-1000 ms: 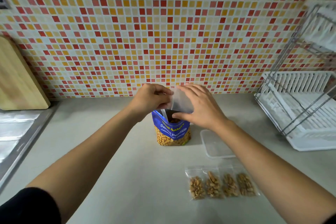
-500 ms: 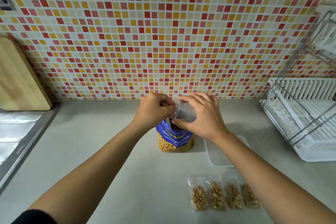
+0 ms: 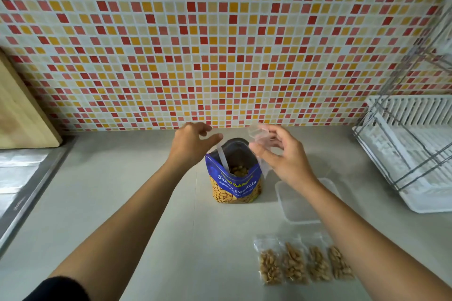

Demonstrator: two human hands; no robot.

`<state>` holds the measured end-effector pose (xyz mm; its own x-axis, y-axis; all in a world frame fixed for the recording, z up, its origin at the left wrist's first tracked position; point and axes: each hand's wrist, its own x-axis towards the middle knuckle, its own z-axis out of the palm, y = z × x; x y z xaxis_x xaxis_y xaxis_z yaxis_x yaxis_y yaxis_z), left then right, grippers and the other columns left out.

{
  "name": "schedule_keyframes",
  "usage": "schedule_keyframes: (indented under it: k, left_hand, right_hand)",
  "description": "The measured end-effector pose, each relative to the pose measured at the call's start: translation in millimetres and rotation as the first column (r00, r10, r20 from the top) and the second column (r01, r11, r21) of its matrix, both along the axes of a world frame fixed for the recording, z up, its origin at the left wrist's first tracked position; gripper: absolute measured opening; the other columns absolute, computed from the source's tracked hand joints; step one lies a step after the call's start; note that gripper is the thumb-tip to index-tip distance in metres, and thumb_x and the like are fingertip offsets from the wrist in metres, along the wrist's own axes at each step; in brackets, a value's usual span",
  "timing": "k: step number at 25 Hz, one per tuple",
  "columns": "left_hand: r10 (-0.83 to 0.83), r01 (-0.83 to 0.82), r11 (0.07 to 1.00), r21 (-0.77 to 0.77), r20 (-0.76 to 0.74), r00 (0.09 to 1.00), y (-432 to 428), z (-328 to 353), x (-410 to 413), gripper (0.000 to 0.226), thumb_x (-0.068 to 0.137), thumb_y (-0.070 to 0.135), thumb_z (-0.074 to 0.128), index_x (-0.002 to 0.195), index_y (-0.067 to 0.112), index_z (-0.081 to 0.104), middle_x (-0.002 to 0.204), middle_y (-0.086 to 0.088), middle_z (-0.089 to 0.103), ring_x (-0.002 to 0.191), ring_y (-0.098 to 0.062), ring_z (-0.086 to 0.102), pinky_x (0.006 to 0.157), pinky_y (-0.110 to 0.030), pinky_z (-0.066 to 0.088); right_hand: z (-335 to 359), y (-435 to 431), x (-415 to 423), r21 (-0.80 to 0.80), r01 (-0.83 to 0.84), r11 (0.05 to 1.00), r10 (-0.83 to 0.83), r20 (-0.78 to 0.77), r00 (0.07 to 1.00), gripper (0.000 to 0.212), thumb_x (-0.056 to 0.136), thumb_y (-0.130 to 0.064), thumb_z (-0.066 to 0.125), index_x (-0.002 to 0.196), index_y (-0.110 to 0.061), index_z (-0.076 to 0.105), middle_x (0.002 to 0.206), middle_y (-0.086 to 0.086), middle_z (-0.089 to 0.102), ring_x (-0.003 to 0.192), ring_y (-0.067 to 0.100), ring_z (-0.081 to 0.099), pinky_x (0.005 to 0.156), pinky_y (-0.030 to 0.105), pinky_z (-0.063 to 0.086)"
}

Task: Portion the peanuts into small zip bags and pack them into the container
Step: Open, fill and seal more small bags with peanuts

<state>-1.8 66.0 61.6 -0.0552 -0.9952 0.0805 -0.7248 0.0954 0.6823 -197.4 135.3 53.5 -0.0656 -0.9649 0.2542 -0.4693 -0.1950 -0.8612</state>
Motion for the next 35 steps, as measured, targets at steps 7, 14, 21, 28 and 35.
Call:
schedule_keyframes:
  k: [7, 14, 21, 28, 35]
  left_hand:
    - [-0.240, 0.241, 0.971, -0.003, 0.080, 0.968, 5.8, -12.8, -13.4, 0.018, 0.088, 0.032, 0.060, 0.096, 0.017, 0.068, 0.086, 0.007, 0.065, 0.088, -0.010, 0.054, 0.074, -0.024, 0.044]
    - [-0.104, 0.156, 0.974, -0.162, 0.287, 0.952, 14.4, -9.8, -8.7, 0.020, 0.090, 0.039, 0.053, 0.091, 0.023, 0.064, 0.089, 0.009, 0.066, 0.111, -0.018, 0.041, 0.086, -0.039, 0.029]
    - [-0.046, 0.012, 0.985, 0.174, 0.192, 0.980, 21.7, -29.0, -28.2, 0.021, 0.090, 0.019, 0.047, 0.076, 0.027, 0.060, 0.089, 0.000, 0.060, 0.090, -0.020, 0.055, 0.091, -0.049, 0.045]
    - [0.127, -0.009, 0.943, 0.333, -0.332, 0.935, 25.0, -15.1, -21.7, 0.016, 0.091, 0.011, 0.052, 0.086, 0.011, 0.067, 0.080, 0.001, 0.061, 0.074, -0.010, 0.055, 0.062, -0.022, 0.046]
    - [0.183, -0.023, 0.940, 0.340, -0.447, 0.876, 25.6, -4.6, -9.3, 0.017, 0.094, 0.014, 0.050, 0.096, 0.004, 0.064, 0.080, 0.001, 0.059, 0.076, -0.009, 0.053, 0.064, -0.024, 0.042]
  right_hand:
    - [-17.9, 1.4, -6.8, 0.104, -0.077, 0.992, 0.078, -0.001, 0.997, 0.056, 0.069, -0.048, 0.069, 0.118, -0.024, 0.055, 0.100, -0.018, 0.063, 0.090, -0.001, 0.059, 0.075, 0.003, 0.043]
    - [-24.1, 0.9, -10.1, 0.132, -0.073, 0.989, 0.067, 0.044, 0.997, 0.057, 0.067, -0.051, 0.068, 0.116, -0.024, 0.055, 0.097, -0.019, 0.064, 0.089, -0.007, 0.060, 0.076, 0.004, 0.044]
    - [-29.4, 2.2, -11.9, 0.139, -0.092, 0.986, 0.081, 0.079, 0.994, 0.056, 0.068, -0.050, 0.069, 0.116, -0.026, 0.054, 0.101, -0.015, 0.065, 0.096, 0.001, 0.062, 0.081, 0.010, 0.047]
    - [-26.5, 3.1, -14.4, 0.150, -0.108, 0.983, 0.093, 0.106, 0.990, 0.056, 0.068, -0.048, 0.068, 0.117, -0.026, 0.054, 0.100, -0.016, 0.064, 0.094, -0.003, 0.061, 0.080, 0.008, 0.046]
    - [-24.2, 3.8, -20.4, 0.121, -0.052, 0.991, 0.033, 0.148, 0.988, 0.055, 0.068, -0.057, 0.073, 0.114, -0.034, 0.054, 0.108, -0.015, 0.063, 0.097, 0.010, 0.061, 0.085, 0.025, 0.050]
